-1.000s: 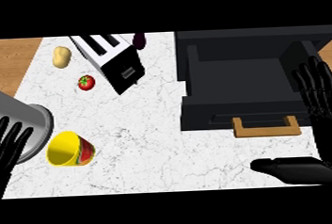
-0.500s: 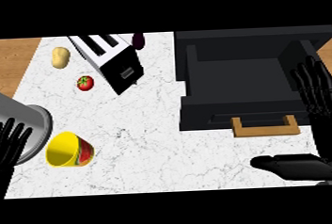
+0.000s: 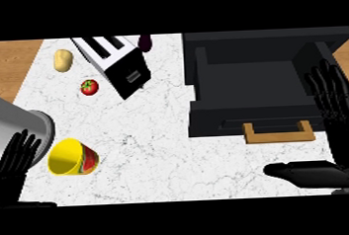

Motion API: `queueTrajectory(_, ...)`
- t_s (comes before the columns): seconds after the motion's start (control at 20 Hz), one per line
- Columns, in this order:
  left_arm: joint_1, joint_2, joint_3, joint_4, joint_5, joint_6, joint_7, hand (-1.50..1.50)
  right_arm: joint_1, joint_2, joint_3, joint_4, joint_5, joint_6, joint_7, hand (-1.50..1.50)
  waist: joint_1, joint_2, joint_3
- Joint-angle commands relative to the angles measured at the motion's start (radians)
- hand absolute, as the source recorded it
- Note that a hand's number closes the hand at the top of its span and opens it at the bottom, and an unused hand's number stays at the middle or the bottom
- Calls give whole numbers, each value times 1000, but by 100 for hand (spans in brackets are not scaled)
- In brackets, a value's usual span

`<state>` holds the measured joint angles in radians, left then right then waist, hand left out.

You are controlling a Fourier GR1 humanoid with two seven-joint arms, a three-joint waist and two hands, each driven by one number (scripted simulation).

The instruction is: Pick up the cup, place it into the drawer and close the drawer

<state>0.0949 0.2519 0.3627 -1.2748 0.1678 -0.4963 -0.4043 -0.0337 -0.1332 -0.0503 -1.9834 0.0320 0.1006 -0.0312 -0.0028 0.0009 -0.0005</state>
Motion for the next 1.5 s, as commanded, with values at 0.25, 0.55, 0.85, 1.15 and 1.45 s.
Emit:
queueTrajectory(0.25, -146, 54, 9, 498, -149, -14, -357, -150, 26, 17, 4, -32, -11, 17, 10, -150, -5, 1, -1)
queueTrajectory(0.55, -304, 97, 19, 712, -156, 24, -437, -150, -37, -22, -57, 17, -46, 47, 14, -150, -7, 2, -1)
queueTrajectory(0.85, -339, 103, 2, 883, -192, 57, -605, -150, -45, -18, -49, 0, -47, 50, 44, -150, -7, 2, -2)
queueTrajectory(1.15, -394, 111, -22, 959, -211, 49, -644, -150, -76, -19, -52, 37, -37, 51, 37, -150, -9, 4, -2)
queueTrajectory(1.45, -451, 97, -36, 1000, -226, 88, -640, -150, -119, -28, -71, 47, -67, 56, 59, -150, -12, 5, -3)
